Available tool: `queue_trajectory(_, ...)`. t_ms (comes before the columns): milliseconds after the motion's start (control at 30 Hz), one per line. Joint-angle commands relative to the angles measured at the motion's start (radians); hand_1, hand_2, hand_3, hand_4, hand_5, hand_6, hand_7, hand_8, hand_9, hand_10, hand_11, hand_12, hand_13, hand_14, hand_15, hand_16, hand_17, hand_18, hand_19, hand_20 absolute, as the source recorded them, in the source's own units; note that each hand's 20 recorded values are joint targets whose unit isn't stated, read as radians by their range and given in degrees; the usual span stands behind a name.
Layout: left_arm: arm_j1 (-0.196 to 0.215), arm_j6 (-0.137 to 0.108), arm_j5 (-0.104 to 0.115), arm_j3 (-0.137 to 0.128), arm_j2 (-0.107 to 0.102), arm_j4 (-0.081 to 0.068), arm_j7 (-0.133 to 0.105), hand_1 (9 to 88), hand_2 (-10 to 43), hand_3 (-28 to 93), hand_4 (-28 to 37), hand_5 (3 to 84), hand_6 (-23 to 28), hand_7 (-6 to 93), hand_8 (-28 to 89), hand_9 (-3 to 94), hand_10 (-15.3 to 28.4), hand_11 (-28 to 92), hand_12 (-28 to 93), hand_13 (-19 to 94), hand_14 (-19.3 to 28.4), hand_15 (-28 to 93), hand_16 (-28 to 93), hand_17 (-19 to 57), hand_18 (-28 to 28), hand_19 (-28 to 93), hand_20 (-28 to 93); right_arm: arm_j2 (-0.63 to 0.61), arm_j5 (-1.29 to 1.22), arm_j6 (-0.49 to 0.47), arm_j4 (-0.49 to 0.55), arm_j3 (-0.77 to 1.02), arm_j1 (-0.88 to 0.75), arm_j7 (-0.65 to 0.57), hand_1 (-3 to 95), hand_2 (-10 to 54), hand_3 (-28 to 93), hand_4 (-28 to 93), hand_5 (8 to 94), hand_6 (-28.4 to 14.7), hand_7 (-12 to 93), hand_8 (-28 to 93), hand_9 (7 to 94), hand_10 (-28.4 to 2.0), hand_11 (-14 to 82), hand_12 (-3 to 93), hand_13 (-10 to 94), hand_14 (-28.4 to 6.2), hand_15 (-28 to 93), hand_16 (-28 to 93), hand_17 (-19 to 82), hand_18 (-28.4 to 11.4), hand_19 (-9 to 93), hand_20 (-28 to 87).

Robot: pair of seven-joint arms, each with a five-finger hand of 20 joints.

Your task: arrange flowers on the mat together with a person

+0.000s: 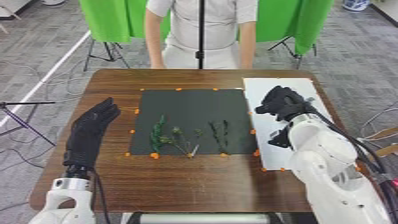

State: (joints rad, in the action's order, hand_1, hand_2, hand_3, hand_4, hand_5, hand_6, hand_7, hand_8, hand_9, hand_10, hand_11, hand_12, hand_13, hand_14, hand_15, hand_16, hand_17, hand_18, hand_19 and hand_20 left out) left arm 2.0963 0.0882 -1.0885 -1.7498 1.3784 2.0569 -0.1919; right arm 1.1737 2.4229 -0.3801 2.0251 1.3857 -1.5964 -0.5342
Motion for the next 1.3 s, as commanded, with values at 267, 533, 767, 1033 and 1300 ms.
queue_trajectory(267,0.009,-0.005,-0.004,-0.003,0.004,0.000,0.005,28.3,-7.2,64,-18.0,43.9,4.0,12.1,-6,40.5,12.3,12,15,32,15.0,9,4,4.5,8.9,1,16,-0.030,0.169,-0.063,-0.143,-0.029,0.061,-0.072,34.9,-9.5,71,-25,57.5,-1.3,15,-9,65.9,-15.4,29.9,26.1,65,-13.2,57,28,22,-22.4,65,44)
queue_trajectory(533,0.003,0.004,-0.006,0.000,0.005,-0.004,0.007,28.2,-7.3,64,-17.8,43.9,4.0,12.2,-6,40.5,12.3,12,15,32,14.9,9,4,4.5,8.9,1,16,-0.034,0.204,-0.074,-0.209,-0.019,0.074,-0.073,36.4,-9.5,71,-26,57.5,-0.9,15,-9,66.2,-14.5,29.7,26.0,65,-13.3,64,29,23,-22.7,68,45)
queue_trajectory(767,0.010,-0.003,-0.003,0.001,0.008,-0.002,0.006,28.3,-7.3,64,-18.0,43.6,3.9,12.1,-6,40.6,12.4,12,15,32,15.0,9,4,4.5,8.9,1,16,-0.029,0.255,0.041,-0.248,-0.020,0.042,-0.056,37.9,-9.5,73,-27,58.5,-0.3,16,-10,67.9,-13.8,29.2,25.7,66,-12.7,67,30,24,-22.7,70,46)
queue_trajectory(1033,0.007,0.003,-0.002,-0.003,0.011,-0.004,0.007,28.3,-7.4,64,-18.0,43.5,3.8,12.1,-6,40.6,12.3,12,15,32,15.0,9,4,4.4,8.9,1,16,-0.021,0.299,0.111,-0.283,-0.057,0.009,-0.035,47.1,-9.5,70,-28,71.2,3.3,18,-11,80.2,-10.7,21.4,30.8,71,-10.0,72,34,30,-21.4,73,49)
queue_trajectory(1300,0.004,0.003,-0.003,-0.002,0.010,-0.006,0.007,28.3,-7.3,64,-18.1,43.6,3.8,12.1,-6,40.8,12.3,12,15,32,15.0,9,4,4.5,8.9,1,16,-0.023,0.312,0.111,-0.291,-0.081,0.008,-0.031,47.8,-9.5,69,-28,72.0,3.3,17,-9,81.5,-10.1,18.6,31.6,71,-9.8,73,35,30,-21.4,73,50)
